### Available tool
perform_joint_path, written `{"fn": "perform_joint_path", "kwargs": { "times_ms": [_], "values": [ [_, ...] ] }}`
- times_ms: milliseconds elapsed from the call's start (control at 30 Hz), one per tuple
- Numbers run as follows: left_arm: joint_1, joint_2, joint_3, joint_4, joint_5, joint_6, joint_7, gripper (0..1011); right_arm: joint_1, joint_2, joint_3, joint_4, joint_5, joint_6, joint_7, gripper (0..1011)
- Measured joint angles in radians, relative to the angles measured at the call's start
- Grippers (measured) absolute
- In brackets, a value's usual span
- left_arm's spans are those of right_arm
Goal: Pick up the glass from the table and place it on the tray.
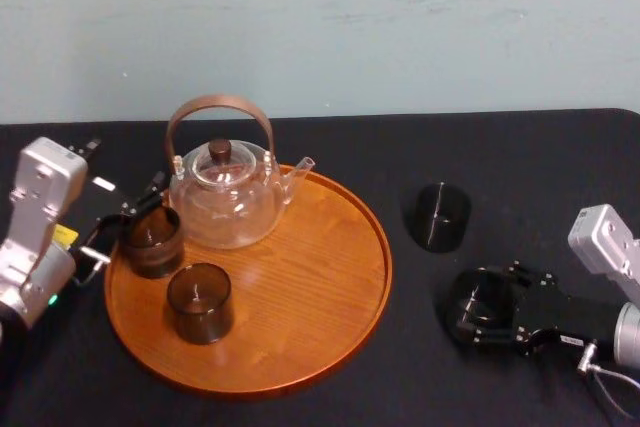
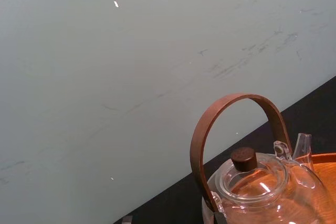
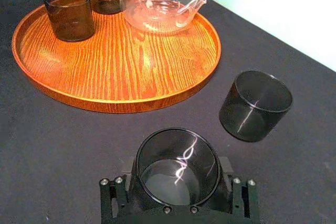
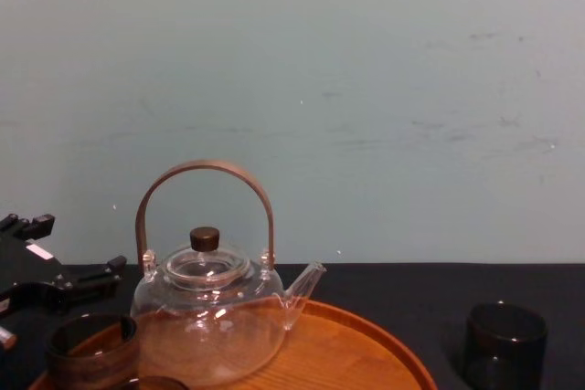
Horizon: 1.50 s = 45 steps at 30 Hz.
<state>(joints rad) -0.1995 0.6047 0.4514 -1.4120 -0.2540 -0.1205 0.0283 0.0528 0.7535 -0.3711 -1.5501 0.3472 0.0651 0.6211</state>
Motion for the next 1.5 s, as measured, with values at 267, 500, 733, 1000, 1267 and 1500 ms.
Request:
{"fn": "perform_joint_path", "kwargs": {
  "times_ms": [267,500,733,1000,1267,1500],
  "values": [
    [0.000,0.000,0.000,0.000,0.000,0.000,0.000,1001,-0.001,0.001,0.001,-0.001,0.002,0.000,0.000,912],
    [0.000,0.000,0.000,0.000,0.000,0.000,0.000,1001,-0.001,0.001,0.002,-0.001,0.002,-0.001,0.000,909],
    [0.000,0.000,0.000,0.000,0.000,0.000,0.000,1001,-0.001,0.001,0.003,-0.002,0.003,-0.001,0.000,909],
    [0.000,0.000,0.000,0.000,0.000,0.000,0.000,1001,0.003,0.008,0.006,-0.012,0.024,-0.002,0.015,909],
    [0.000,0.000,0.000,0.000,0.000,0.000,0.000,1001,0.044,0.003,0.001,-0.033,0.041,-0.003,0.029,909],
    [0.000,0.000,0.000,0.000,0.000,0.000,0.000,1001,0.101,-0.031,-0.029,-0.032,0.039,0.006,0.028,909]
  ]
}}
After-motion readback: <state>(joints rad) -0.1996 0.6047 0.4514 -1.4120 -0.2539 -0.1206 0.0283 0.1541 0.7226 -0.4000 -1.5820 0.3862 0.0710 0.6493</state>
